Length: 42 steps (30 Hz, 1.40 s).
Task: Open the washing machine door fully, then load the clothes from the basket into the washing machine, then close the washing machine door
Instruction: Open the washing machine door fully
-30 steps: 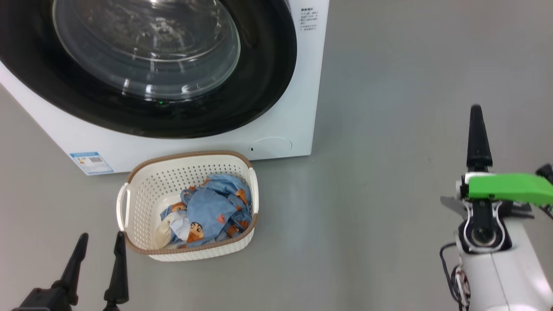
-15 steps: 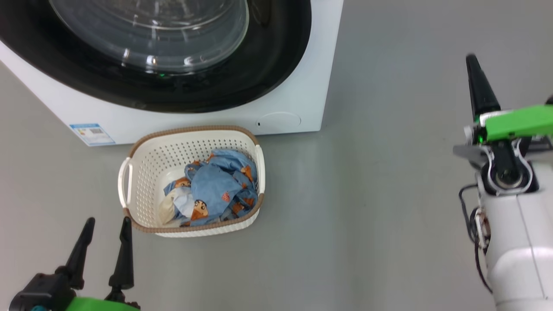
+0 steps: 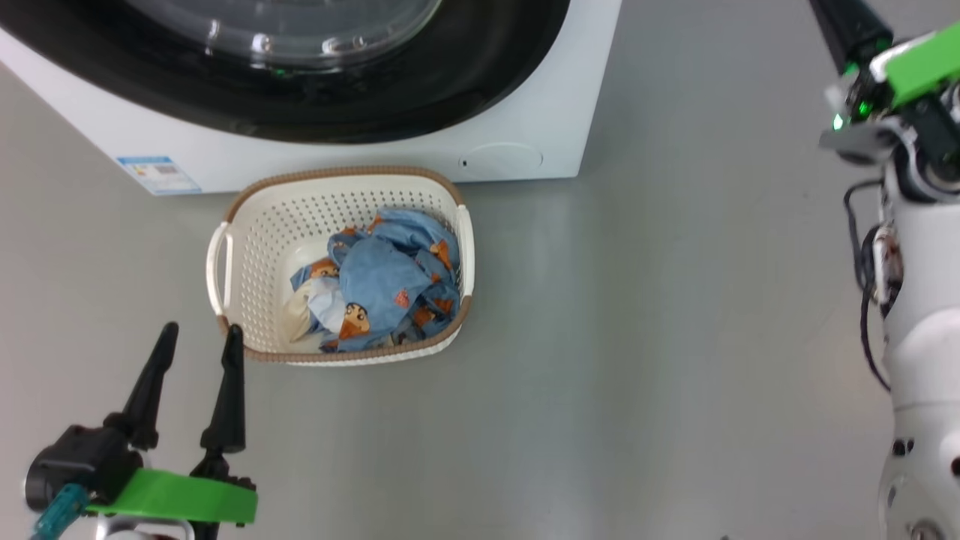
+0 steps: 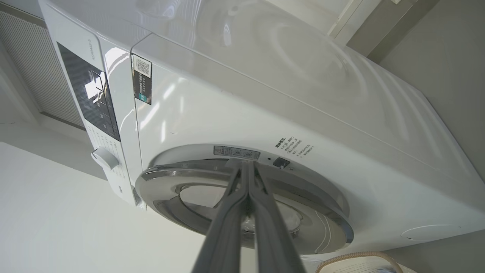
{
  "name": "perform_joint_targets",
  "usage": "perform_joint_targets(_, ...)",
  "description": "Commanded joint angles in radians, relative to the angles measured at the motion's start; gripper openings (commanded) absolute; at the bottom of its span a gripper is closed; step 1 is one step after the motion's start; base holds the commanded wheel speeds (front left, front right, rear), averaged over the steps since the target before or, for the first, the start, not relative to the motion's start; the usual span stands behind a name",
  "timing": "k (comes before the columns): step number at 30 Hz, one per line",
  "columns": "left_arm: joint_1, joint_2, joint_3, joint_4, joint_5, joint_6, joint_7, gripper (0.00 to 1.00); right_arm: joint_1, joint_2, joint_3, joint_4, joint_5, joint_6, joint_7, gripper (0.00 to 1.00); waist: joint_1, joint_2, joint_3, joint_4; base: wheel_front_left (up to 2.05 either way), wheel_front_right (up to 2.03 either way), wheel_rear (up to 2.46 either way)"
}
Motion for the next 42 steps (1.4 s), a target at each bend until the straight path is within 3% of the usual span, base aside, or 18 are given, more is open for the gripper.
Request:
perform_joint_targets(1,-0.031,0.028,0.030,-0.026,-0.012,-0.003,-0.009,1.00,-0.035,0.004,0.005,-0.021,0.006,0.002,0.009,0.00,0.0000,0.0000,0.022,0.015,0.00,0.00,0.00)
perform_joint_targets(12,-0.097,0.035,-0.010,-0.042,-0.046,-0.003,-0.009,1.00,-0.270,0.034,-0.040,0.106,-0.109,0.002,0.141,0.00,0.0000,0.0000,0.117,0.058,0.00,0.00,0.00)
perform_joint_targets(24,-0.180,0.037,-0.061,-0.049,-0.071,-0.003,-0.009,1.00,-0.441,0.099,-0.081,0.197,-0.259,0.002,0.142,0.00,0.0000,0.0000,0.201,0.105,0.00,0.00,0.00)
perform_joint_targets(42,-0.217,0.019,-0.095,-0.050,-0.097,-0.003,-0.009,1.00,-0.560,0.111,-0.083,0.278,-0.341,0.002,0.087,0.00,0.0000,0.0000,0.272,0.174,0.00,0.00,0.00)
